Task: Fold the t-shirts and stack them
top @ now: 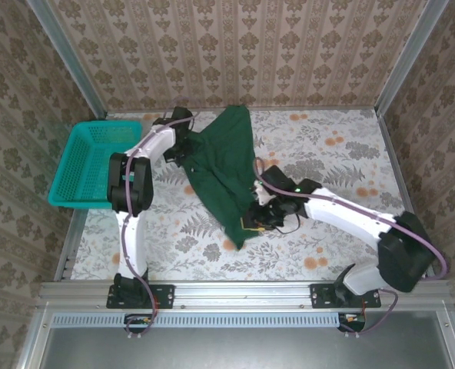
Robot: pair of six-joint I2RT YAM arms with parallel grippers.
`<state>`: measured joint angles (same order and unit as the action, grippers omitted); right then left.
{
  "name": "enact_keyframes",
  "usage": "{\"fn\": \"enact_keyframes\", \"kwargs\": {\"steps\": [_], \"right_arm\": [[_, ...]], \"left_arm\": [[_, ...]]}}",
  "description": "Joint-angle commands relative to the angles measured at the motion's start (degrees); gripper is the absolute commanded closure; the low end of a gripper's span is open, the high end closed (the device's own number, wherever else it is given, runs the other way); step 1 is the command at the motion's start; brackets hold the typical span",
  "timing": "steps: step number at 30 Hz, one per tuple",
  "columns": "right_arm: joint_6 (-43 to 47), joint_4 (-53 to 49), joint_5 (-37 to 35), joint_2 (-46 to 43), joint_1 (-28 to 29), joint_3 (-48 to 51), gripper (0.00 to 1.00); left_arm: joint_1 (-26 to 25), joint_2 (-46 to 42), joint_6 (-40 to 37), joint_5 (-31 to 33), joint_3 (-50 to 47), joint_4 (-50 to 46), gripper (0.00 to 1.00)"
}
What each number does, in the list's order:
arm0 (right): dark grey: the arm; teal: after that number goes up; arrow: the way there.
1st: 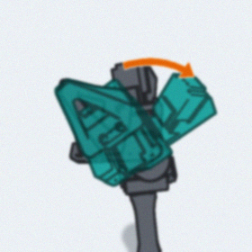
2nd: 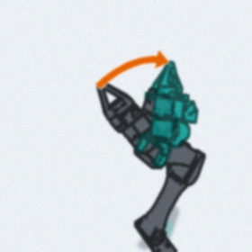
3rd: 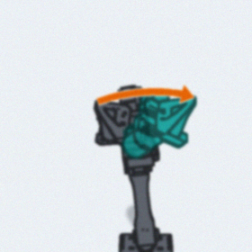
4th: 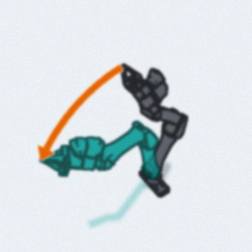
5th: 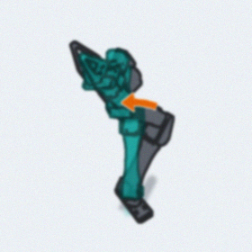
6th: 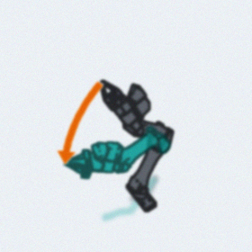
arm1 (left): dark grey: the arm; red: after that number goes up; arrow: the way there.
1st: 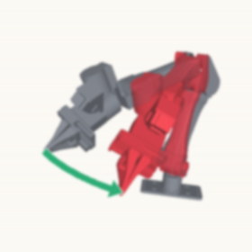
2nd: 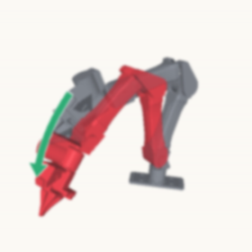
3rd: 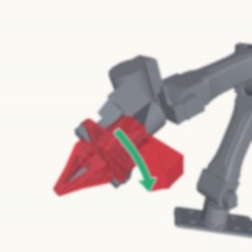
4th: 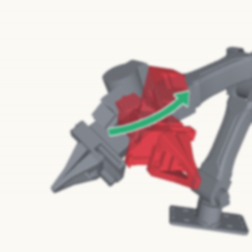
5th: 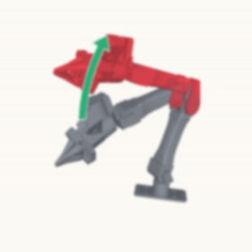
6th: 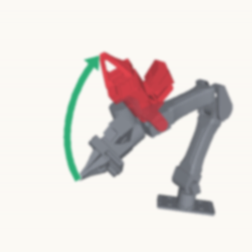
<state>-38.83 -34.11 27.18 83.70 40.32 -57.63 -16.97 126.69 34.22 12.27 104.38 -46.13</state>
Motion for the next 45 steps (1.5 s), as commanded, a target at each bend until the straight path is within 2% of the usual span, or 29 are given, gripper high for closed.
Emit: {"fn": "enact_keyframes", "kwargs": {"steps": [1,3,6,10,15,19,24,26,29,30,34,37,41,45], "right_arm": [[4.5,-4.9,-2.2,1.5,0.2,-4.4,0.56],[4.4,-3.8,-5.5,0.7,-0.9,-6.3,0.44],[0.8,0.5,-10.6,0.9,-5.7,-8.3,0.35],[-1.3,0.9,-18.0,10.1,-9.8,-18.8,0.36],[0.8,-5.1,-21.2,29.6,-8.5,-40.7,0.44],[0.9,-13.2,-22.9,44.5,-6.9,-59.5,0.46],[1.5,-19.3,-22.6,57.8,-5.1,-75.7,0.46],[1.6,-21.3,-21.9,61.7,-4.7,-80.3,0.47],[2.6,-23.7,-21.8,65.8,-4.0,-85.9,0.50],[3.1,-24.3,-21.8,66.8,-3.9,-87.6,0.53],[3.5,-26.8,-23.8,68.4,-4.2,-90.7,0.77],[3.9,-28.1,-24.5,66.9,-4.9,-90.4,0.89],[6.3,-27.2,-24.8,61.8,-6.0,-85.7,0.96],[7.4,-21.7,-24.5,52.8,-7.9,-73.3,0.98]], "left_arm": [[1.8,-1.3,-0.4,2.9,-1.3,-5.5,0.79],[2.7,-4.0,-0.1,2.5,-4.5,-5.3,0.58],[2.9,-8.8,-0.1,-0.1,-9.2,-4.1,0.41],[1.4,-14.3,0.1,-7.5,-14.4,-3.0,0.32],[-3.1,-17.8,-2.5,-19.6,-19.9,0.3,0.19],[-5.0,-17.7,-2.3,-23.0,-21.8,1.4,0.15],[-4.4,-15.2,-0.4,-24.9,-24.7,3.0,0.22],[-4.0,-13.7,-0.1,-25.8,-25.4,3.5,0.30],[-3.2,-12.5,-0.2,-26.3,-25.6,3.2,0.52],[-3.0,-12.8,-0.4,-25.8,-26.1,3.2,0.60],[-1.5,-15.6,-1.7,-22.1,-28.9,2.5,0.84],[0.7,-17.8,-1.8,-20.6,-31.6,3.1,1.00],[2.6,-19.8,-1.7,-20.1,-33.5,3.7,1.00],[3.2,-21.2,-1.6,-18.7,-34.4,3.8,1.00]]}}
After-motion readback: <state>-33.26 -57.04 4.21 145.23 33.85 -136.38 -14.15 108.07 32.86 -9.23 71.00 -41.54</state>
